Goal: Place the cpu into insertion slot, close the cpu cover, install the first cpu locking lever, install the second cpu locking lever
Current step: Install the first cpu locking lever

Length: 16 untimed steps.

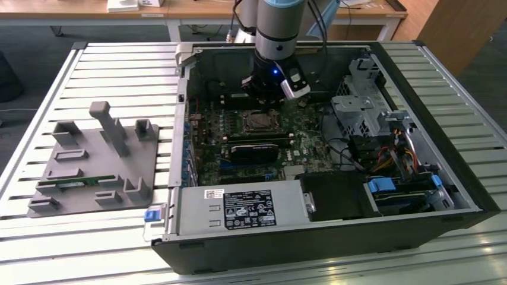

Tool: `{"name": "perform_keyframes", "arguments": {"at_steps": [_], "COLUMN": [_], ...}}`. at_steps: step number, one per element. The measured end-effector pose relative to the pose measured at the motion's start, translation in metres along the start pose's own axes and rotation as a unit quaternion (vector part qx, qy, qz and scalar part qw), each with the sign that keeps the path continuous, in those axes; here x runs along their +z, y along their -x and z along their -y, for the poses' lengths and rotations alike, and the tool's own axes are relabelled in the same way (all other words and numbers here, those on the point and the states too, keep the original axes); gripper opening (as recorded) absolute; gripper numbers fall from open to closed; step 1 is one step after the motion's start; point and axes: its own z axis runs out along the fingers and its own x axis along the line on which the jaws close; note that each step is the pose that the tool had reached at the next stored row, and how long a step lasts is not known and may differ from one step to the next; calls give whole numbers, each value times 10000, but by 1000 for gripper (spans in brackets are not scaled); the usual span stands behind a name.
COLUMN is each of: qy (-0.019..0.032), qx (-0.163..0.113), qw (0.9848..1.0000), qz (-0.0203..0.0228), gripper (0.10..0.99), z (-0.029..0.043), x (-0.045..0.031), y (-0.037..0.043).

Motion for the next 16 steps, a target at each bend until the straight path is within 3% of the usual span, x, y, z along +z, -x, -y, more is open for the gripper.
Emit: {"name": "perform_keyframes", "arguments": {"at_steps": [2, 4, 16], "qy": [-1, -1, -1], "qx": [1, 0, 0], "qw": [10000, 10000, 10000], "qz": [-1, -1, -1], "gripper": [106, 106, 106], "z": [-10, -13, 31], "x": [-85, -115, -119], "y": [0, 0, 2]}}
